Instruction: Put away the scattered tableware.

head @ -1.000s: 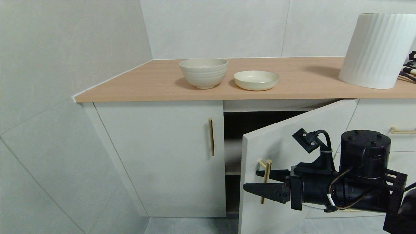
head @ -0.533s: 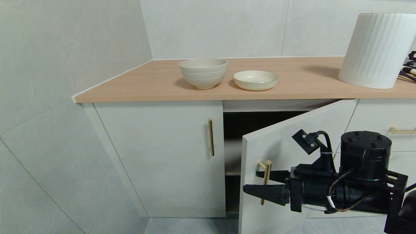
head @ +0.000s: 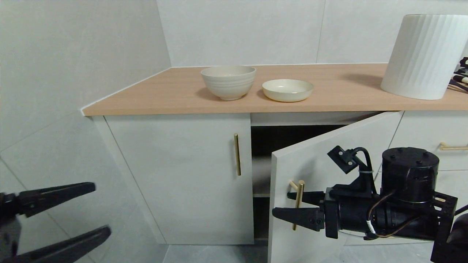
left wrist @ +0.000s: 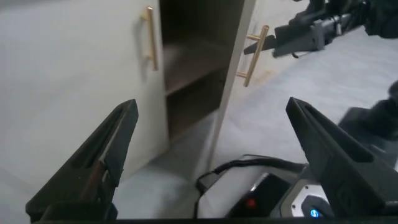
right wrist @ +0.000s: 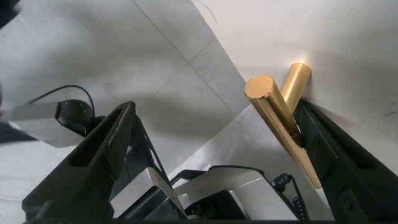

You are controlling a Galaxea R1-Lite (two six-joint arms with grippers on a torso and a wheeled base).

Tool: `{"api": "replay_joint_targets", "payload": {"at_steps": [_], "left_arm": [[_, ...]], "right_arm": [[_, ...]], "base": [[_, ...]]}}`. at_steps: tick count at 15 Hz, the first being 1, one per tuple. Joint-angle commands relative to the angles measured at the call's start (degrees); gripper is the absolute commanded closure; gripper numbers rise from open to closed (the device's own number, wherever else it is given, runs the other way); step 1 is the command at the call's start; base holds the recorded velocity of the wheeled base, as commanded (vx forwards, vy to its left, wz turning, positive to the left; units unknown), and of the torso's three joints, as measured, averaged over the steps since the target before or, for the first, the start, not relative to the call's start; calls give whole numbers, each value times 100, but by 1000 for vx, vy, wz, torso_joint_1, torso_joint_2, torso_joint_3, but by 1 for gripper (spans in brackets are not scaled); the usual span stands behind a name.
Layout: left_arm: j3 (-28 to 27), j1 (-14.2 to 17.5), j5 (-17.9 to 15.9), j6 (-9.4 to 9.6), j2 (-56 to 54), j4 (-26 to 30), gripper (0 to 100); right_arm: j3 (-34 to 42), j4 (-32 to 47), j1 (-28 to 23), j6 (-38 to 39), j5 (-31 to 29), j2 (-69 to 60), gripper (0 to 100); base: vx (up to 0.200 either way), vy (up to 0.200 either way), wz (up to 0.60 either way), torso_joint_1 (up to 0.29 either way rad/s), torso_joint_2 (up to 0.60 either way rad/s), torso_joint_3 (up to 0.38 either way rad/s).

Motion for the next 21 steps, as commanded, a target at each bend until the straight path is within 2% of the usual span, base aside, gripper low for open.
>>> {"api": "replay_joint_targets", "payload": {"at_steps": [1, 2, 3, 5, 7, 10, 11, 16, 18, 20, 21], "left_arm": [[89, -638, -77, -31, 2075, -894, 0], [273, -805, -77, -31, 2488, -1272, 0], [484, -981, -59, -84, 3051, -1879, 0], [713, -1245, -51, -444, 3499, -2538, 0], [792, -1377, -42, -734, 3613, -2863, 0], [783, -1385, -42, -796, 3613, -2880, 0], [792, -1385, -42, -796, 3595, -2880, 100], [757, -1394, -51, -804, 3639, -3091, 100], [783, -1544, -33, -699, 3877, -3496, 100], [818, -1798, 345, -760, 4149, -4137, 100], [704, -1939, 503, -927, 4299, -4295, 100]], "right_arm": [[-2, 2, 3, -2, 14, 50, 0], [7, 2, 3, -2, 14, 41, 0], [7, 2, 3, -2, 14, 41, 0], [7, 2, 3, -2, 14, 41, 0], [16, 2, 3, -2, 14, 58, 0], [16, 2, 3, -2, 14, 67, 0], [16, 2, 3, -2, 14, 76, 0], [16, 2, 3, -2, 14, 129, 0], [16, 2, 3, -10, 14, 111, 0], [16, 2, 3, -19, 14, 94, 0], [16, 2, 3, -19, 14, 85, 0]], "base": [[0, 0, 0, 0, 0, 0], [0, 0, 0, 0, 0, 0], [0, 0, 0, 0, 0, 0], [0, 0, 0, 0, 0, 0], [0, 0, 0, 0, 0, 0], [0, 0, 0, 0, 0, 0], [0, 0, 0, 0, 0, 0], [0, 0, 0, 0, 0, 0], [0, 0, 0, 0, 0, 0], [0, 0, 0, 0, 0, 0], [0, 0, 0, 0, 0, 0]]}}
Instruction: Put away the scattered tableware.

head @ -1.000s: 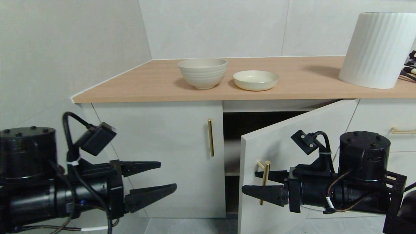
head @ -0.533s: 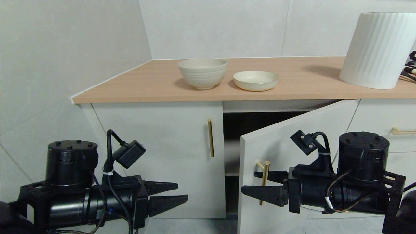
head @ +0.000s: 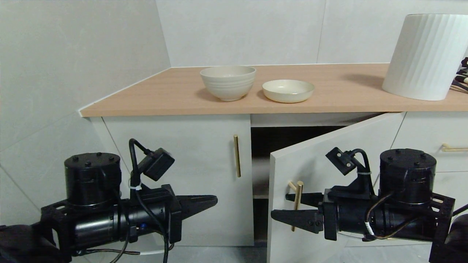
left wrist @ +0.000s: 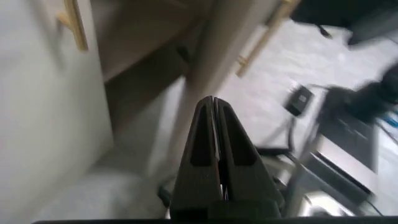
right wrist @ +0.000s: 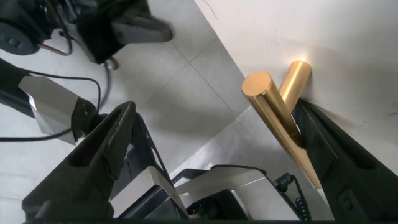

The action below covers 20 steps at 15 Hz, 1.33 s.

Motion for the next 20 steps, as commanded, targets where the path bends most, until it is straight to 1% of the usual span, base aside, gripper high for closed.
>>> {"api": "replay_joint_targets", "payload": {"at_steps": [1, 2, 3, 5, 6, 8, 9, 10, 11, 12, 13, 16, 17, 18, 19, 20], "left_arm": [[-270, -346, 74, -342, 407, -117, 100], [-569, -531, 74, -729, 618, -125, 100], [-876, -610, 65, -922, 855, -161, 100], [-1439, -636, 92, -896, 1418, -248, 100], [-1500, -645, 92, -887, 1532, -310, 100], [-1491, -645, 101, -957, 2015, -1031, 100], [-1491, -654, 188, -966, 2288, -1409, 100], [-1527, -751, 470, -993, 2507, -1910, 100], [-1553, -847, 663, -993, 2710, -2270, 100], [-1579, -900, 760, -993, 2824, -2578, 100], [-1597, -961, 777, -1001, 2921, -2832, 100], [-1614, -1164, 786, -1010, 2964, -3087, 100], [-1614, -1172, 786, -1010, 2973, -3096, 100], [-1623, -1313, 848, -1107, 3017, -3289, 100], [-1623, -1313, 848, -1107, 3017, -3289, 100], [-1650, -1436, 856, -1432, 2973, -3448, 100]], "right_arm": [[-2, -7, 0, -3, -6, -18, 0], [-2, -7, 0, -3, -14, -27, 0], [-2, -7, 0, -3, -14, -36, 0], [16, -7, 0, 5, -14, -141, 0], [16, -7, 0, -3, -23, -159, 0], [25, 2, -9, -3, -23, -265, 0], [34, 2, -9, -3, -23, -282, 0], [42, -7, -9, -3, -23, -291, 0], [51, -7, 0, -3, -23, -291, 0], [51, 2, -9, -3, -23, -282, 0], [51, 2, 0, -3, -23, -282, 0], [104, 2, -44, -12, -67, -352, 0], [113, 2, -44, -21, -67, -352, 0], [218, 2, -211, -135, -102, -379, 0], [218, 2, -211, -135, -102, -379, 0], [341, 11, -448, -715, -111, -352, 0]], "base": [[0, 0, 0, 0, 0, 0], [0, 0, 0, 0, 0, 0], [0, 0, 0, 0, 0, 0], [0, 0, 0, 0, 0, 0], [0, 0, 0, 0, 0, 0], [0, 0, 0, 0, 0, 0], [0, 0, 0, 0, 0, 0], [0, 0, 0, 0, 0, 0], [0, 0, 0, 0, 0, 0], [0, 0, 0, 0, 0, 0], [0, 0, 0, 0, 0, 0], [0, 0, 0, 0, 0, 0], [0, 0, 0, 0, 0, 0], [0, 0, 0, 0, 0, 0], [0, 0, 0, 0, 0, 0], [0, 0, 0, 0, 0, 0]]}}
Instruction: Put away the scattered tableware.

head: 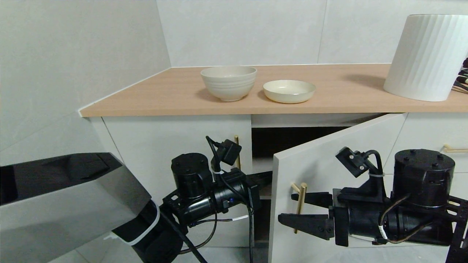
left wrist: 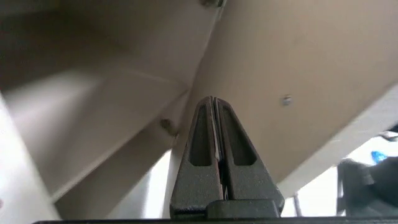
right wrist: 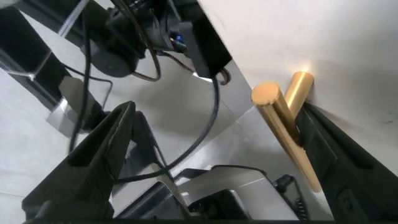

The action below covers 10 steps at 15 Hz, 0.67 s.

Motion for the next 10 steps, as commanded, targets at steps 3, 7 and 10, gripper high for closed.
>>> {"api": "replay_joint_targets", "payload": {"at_steps": [3, 7, 10], "left_arm": [[-173, -108, 12, -98, 120, -45, 100], [-190, -108, 21, -98, 76, -45, 100], [-208, -108, 12, -81, 5, -28, 100]], "right_arm": [[190, 28, -390, -461, -134, -49, 0], [419, 81, -496, -715, -477, -242, 0], [744, 432, -303, -715, -1558, -770, 0]], "base": [[0, 0, 0, 0, 0, 0], [0, 0, 0, 0, 0, 0], [0, 0, 0, 0, 0, 0]]}}
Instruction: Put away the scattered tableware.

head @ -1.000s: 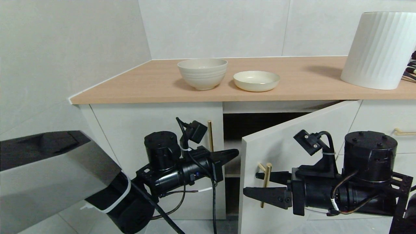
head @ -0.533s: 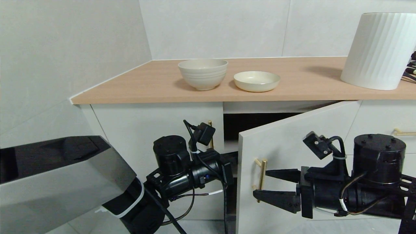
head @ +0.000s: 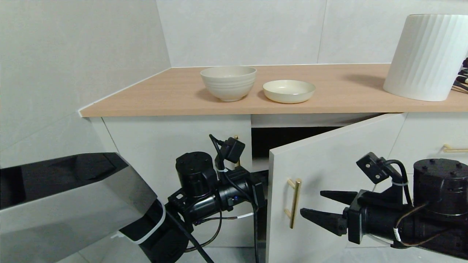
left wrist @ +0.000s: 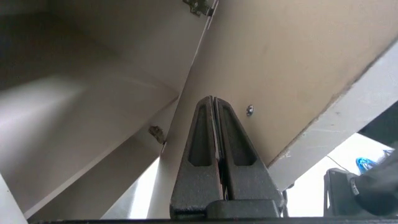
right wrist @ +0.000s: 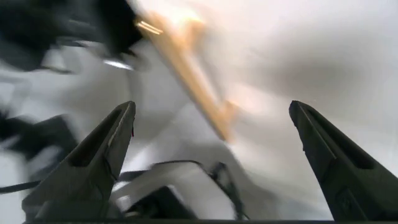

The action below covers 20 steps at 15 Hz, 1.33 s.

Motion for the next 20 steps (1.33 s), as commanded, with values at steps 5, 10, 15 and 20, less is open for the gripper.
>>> {"api": "replay_joint_targets", "payload": {"at_steps": [5, 10, 15, 20], "left_arm": [[-416, -62, -28, 6, -66, 510, 100], [-319, -115, -28, 32, -84, 493, 100], [-302, -158, -10, 32, -58, 493, 100], [-460, -167, -28, 32, 66, 493, 100]], "right_arm": [[-57, 2791, 425, -1, -880, -2318, 0], [57, 2967, 434, 34, -616, -2265, 0], [101, 2967, 425, 34, -616, -2186, 0], [181, 2958, 425, 25, -616, -2204, 0]], "base": [[0, 0, 0, 0, 0, 0], [0, 0, 0, 0, 0, 0], [-160, 0, 0, 3, 3, 0], [-80, 0, 0, 1, 1, 2]]}}
